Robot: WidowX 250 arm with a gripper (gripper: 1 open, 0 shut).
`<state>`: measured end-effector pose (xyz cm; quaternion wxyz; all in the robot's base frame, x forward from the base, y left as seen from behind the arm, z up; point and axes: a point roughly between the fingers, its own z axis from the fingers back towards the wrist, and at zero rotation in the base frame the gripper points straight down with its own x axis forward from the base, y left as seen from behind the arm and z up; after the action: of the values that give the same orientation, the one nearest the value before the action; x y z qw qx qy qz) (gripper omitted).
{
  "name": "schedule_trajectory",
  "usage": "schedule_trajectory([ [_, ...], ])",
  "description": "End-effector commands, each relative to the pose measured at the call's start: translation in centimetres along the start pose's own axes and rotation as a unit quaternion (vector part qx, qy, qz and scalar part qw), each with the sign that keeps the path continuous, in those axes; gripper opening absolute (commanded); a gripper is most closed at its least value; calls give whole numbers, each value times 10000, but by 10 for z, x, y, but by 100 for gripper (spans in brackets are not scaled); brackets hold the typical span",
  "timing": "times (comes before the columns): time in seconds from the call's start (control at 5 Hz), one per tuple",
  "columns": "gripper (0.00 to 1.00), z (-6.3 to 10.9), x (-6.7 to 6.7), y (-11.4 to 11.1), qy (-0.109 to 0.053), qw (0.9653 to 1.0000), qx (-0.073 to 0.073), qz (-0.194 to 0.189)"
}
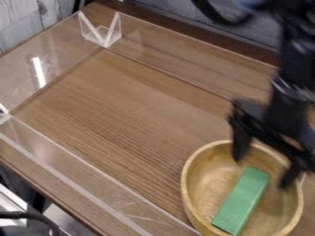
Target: Remove the green block from inside the brown bowl and put it on the table
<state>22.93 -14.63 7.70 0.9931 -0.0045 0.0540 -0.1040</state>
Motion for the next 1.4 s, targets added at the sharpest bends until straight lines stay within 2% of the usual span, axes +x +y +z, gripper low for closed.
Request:
schedule_trajectory([
  [0.0, 100, -3, 4, -1, -278, 9996, -59, 8],
  [0.6, 100, -21, 6, -1, -299, 9992, -88, -245],
  [1.2, 100, -33, 8, 0, -316, 9990, -116, -287],
])
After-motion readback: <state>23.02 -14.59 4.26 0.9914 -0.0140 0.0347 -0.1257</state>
